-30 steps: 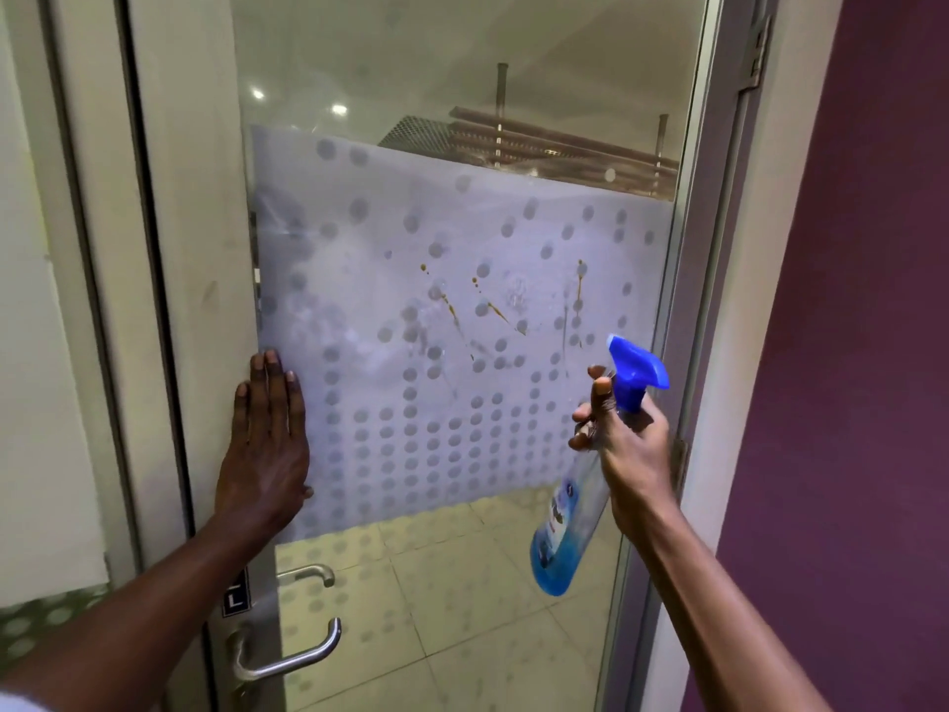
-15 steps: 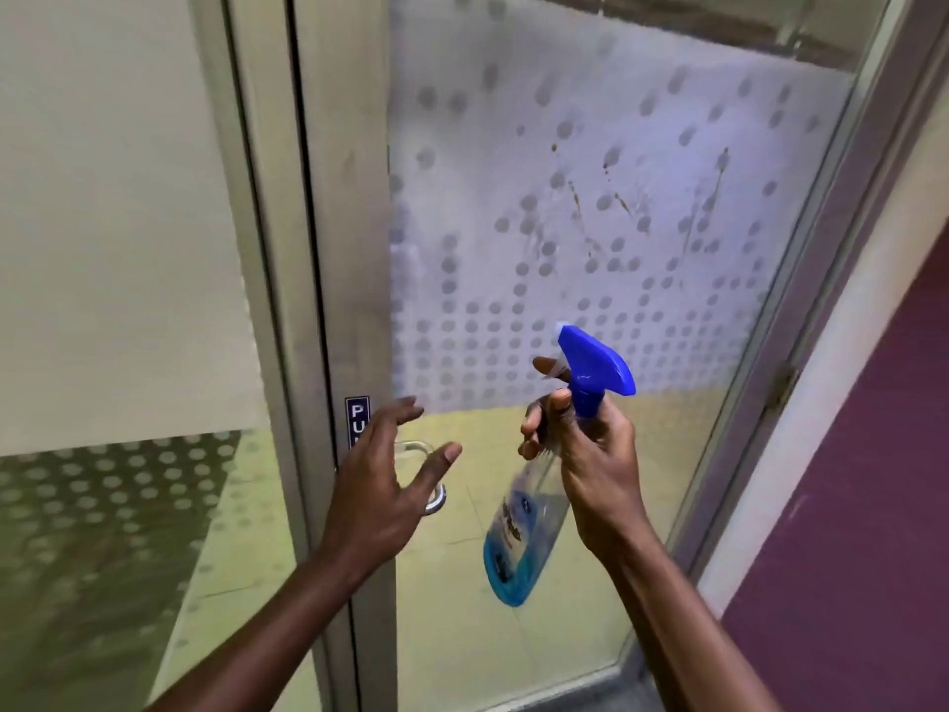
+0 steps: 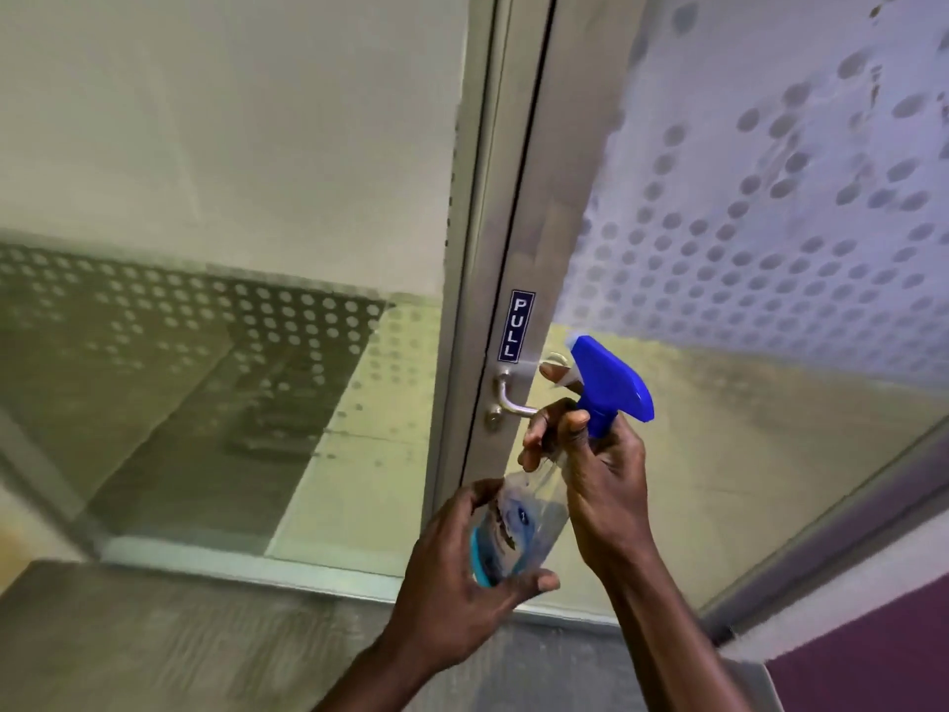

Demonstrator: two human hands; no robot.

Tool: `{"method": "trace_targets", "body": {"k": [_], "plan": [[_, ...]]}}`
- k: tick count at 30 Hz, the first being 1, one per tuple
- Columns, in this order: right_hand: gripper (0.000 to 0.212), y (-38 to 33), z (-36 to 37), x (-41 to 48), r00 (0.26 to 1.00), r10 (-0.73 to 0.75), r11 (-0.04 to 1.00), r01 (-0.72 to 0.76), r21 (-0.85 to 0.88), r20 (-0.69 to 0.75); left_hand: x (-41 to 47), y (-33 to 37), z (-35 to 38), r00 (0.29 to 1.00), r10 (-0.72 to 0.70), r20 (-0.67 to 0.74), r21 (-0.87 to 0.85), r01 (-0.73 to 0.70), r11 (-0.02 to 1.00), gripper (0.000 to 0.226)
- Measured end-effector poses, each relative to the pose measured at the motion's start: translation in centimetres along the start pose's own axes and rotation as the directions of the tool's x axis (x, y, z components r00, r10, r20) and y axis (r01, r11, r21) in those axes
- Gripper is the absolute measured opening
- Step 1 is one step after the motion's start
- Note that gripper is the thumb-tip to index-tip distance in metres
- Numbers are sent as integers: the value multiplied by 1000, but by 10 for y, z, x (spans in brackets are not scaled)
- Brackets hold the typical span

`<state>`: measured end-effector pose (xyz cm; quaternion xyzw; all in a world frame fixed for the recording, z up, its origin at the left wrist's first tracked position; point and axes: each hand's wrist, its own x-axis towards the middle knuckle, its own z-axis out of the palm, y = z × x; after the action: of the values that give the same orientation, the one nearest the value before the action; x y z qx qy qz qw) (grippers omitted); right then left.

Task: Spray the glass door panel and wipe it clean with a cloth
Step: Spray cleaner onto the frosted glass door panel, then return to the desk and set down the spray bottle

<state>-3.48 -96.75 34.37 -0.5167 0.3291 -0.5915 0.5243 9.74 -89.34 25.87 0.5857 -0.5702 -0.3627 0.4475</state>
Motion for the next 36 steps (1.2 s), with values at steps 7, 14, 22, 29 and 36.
{"method": "trace_targets", "body": {"k": [7,14,22,29,36], "plan": [[82,13,16,-20,965,102,994,-109,15,242,-46,-18,9,971,-41,-234,-5,41,999,99],[45,35,36,-58,816,149,989,-128,-77,559,-104,-37,17,819,-72,-570,23,104,994,91],[47,74,85,-121,560,264,931,64,-359,785,-199,-65,-1,487,-173,-856,-18,307,952,91],[35,92,138,-201,307,338,890,203,-408,890,-286,-85,-17,211,-238,-948,-131,423,896,98],[41,88,199,-312,57,331,873,360,-329,942,-404,-89,-40,5,-258,-966,-225,471,853,103]]}}
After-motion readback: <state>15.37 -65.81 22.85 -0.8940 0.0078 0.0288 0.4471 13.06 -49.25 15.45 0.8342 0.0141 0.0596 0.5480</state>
